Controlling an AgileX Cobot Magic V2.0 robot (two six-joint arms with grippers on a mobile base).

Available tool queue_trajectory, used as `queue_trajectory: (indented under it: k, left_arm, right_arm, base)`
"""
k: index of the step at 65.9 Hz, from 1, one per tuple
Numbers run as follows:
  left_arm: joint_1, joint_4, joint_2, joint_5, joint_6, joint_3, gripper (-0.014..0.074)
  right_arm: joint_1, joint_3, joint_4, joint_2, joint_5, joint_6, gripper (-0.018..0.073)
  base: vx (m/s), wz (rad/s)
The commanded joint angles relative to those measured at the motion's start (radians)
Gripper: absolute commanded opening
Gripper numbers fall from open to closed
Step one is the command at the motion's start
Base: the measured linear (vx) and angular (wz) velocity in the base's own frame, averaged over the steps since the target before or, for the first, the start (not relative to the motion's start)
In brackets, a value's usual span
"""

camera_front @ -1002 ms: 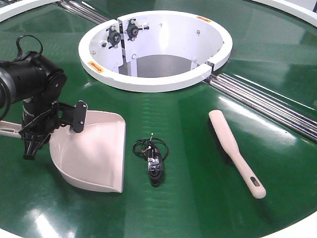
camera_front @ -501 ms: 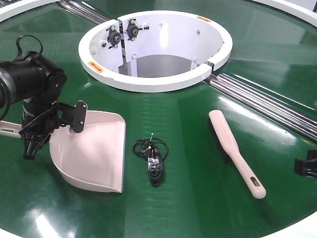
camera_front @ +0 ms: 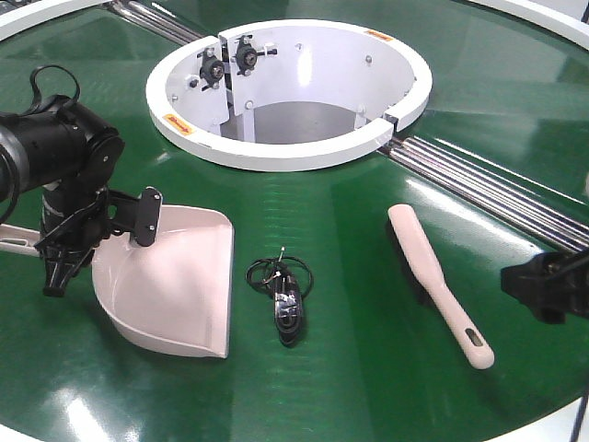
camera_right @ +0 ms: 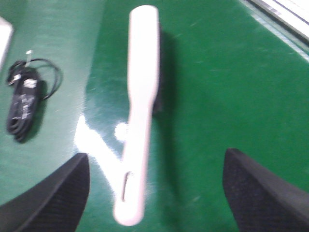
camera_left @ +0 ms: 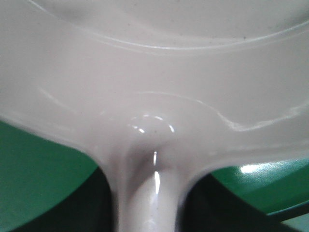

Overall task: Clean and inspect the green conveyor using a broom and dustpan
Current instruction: 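Reach the right gripper to the pink brush handle and grasp it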

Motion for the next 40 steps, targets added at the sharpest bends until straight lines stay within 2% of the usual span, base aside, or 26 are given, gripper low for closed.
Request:
queue_trajectory:
  k: [1,5,12,17,22,28,40]
  left_arm:
    - [-0.004,0.039,-0.061,0.037,-0.004,-0.029,-0.0006]
    - [-0.004,0.039,-0.061,0.037,-0.004,-0.029,-0.0006]
    - [-0.004,0.039,-0.061,0.037,-0.004,-0.029,-0.0006]
    - [-0.004,0.039,-0.061,0.037,-0.004,-0.029,-0.0006]
    - [-0.004,0.039,-0.061,0.037,-0.004,-0.029,-0.0006]
    - [-0.004,0.039,-0.061,0.037,-0.004,-0.029,-0.0006]
    - [-0.004,0.039,-0.061,0.037,-0.004,-0.029,-0.0006]
  right_arm:
    - [-0.001,-0.083,0.058,0.042,0.020,-0.047,0.0557]
    - [0.022,-0.114,0.059,0.075,0.037,-0.054,0.0554]
    - [0.114,-0.163,0.003,0.146,0.050,-0.036,0.0545]
    - [0.190,-0.205,-0.088,0.211,0.079,0.070,0.0545]
    - [0.233,-0.250,-0.178,0.275,0.115,0.163,0.0545]
    - [0.244,-0.296,-0.247,0.351,0.143,0.237,0.0545]
    - [0.227,-0.382,-0.254,0.495,0.203,0.244,0.0545]
  base:
    - [0.00,0.00]
    - [0.00,0.00]
    - [0.00,0.00]
    - [0.00,0.00]
    - [0.00,0.00]
    - [0.00,0.00]
    - [0.00,0.00]
